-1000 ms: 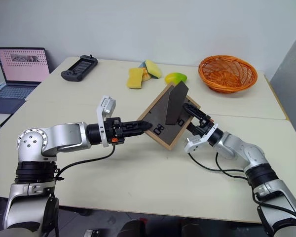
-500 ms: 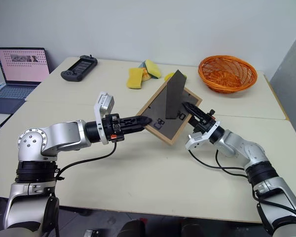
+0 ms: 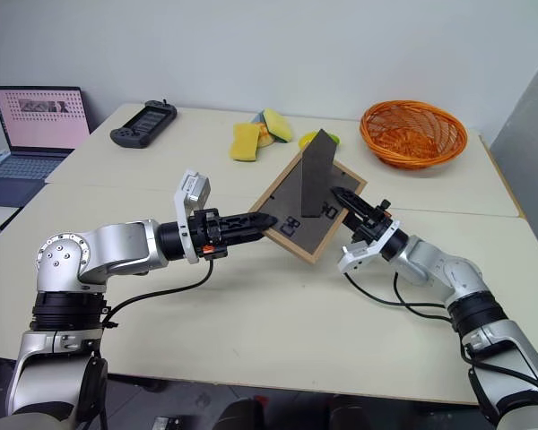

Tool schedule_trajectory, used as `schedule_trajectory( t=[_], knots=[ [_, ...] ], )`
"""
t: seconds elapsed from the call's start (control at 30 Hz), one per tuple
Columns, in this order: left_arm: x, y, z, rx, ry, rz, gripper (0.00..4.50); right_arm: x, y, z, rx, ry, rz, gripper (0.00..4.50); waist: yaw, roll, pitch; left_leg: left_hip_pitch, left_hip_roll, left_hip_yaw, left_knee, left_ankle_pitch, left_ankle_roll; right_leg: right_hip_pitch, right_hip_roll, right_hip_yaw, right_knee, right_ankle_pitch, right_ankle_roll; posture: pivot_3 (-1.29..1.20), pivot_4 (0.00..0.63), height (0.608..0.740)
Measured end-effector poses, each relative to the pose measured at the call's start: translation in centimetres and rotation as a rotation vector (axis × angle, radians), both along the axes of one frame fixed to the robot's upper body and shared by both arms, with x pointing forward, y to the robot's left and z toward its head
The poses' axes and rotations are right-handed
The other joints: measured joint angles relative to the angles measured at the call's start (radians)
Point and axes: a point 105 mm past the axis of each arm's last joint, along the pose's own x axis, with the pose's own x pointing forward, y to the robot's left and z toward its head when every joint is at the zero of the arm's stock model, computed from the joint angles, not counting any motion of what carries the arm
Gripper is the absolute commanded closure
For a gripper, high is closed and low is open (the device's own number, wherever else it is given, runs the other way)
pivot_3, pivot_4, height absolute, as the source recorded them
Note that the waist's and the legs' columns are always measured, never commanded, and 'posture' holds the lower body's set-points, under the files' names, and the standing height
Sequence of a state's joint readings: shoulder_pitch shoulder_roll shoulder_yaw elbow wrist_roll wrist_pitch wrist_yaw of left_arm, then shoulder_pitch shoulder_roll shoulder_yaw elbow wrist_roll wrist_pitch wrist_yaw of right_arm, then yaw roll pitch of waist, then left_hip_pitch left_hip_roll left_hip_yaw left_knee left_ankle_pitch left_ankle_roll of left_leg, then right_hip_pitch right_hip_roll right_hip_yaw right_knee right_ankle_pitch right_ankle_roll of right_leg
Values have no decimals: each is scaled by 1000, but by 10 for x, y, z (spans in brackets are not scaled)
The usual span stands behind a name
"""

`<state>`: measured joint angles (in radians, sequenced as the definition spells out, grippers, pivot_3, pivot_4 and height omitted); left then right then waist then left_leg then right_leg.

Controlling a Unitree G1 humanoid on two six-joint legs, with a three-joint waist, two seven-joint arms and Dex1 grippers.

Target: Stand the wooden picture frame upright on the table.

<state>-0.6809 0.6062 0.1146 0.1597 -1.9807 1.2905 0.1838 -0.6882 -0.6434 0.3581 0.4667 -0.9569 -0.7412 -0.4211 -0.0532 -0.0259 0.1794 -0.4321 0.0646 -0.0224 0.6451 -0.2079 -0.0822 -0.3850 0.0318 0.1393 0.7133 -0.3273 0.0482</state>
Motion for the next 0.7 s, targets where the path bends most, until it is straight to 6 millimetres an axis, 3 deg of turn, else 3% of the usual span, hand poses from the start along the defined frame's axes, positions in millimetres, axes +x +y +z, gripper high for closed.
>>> schedule_trajectory(
  t=[0.23, 0.3, 0.43, 0.7],
  knots=[
    [0, 1, 0, 3, 0, 4, 3178, 0, 0, -1, -2, 2, 1, 3063, 0, 0, 0, 0, 0, 0, 0, 0, 0, 0, 0, 0, 0, 0, 0, 0, 150, 740],
    [1, 1, 0, 3, 0, 7, 2496, 0, 1, -1, -2, 4, 3, 3063, 0, 0, 0, 0, 0, 0, 0, 0, 0, 0, 0, 0, 0, 0, 0, 0, 150, 740],
    [3, 7, 0, 65, -16, 35, 1664, 3, -2, -13, -45, 51, -17, 3063, -1, 0, 0, 0, 0, 0, 0, 0, 0, 0, 0, -1, 0, 0, 0, 0, 150, 740],
    [2, 6, 1, 64, -19, 31, 86, 5, -5, -15, -49, 57, -26, 3063, -2, 0, 0, 0, 0, -1, 0, 0, 0, 0, 0, -1, 0, 0, 0, 0, 150, 740]
  ],
)
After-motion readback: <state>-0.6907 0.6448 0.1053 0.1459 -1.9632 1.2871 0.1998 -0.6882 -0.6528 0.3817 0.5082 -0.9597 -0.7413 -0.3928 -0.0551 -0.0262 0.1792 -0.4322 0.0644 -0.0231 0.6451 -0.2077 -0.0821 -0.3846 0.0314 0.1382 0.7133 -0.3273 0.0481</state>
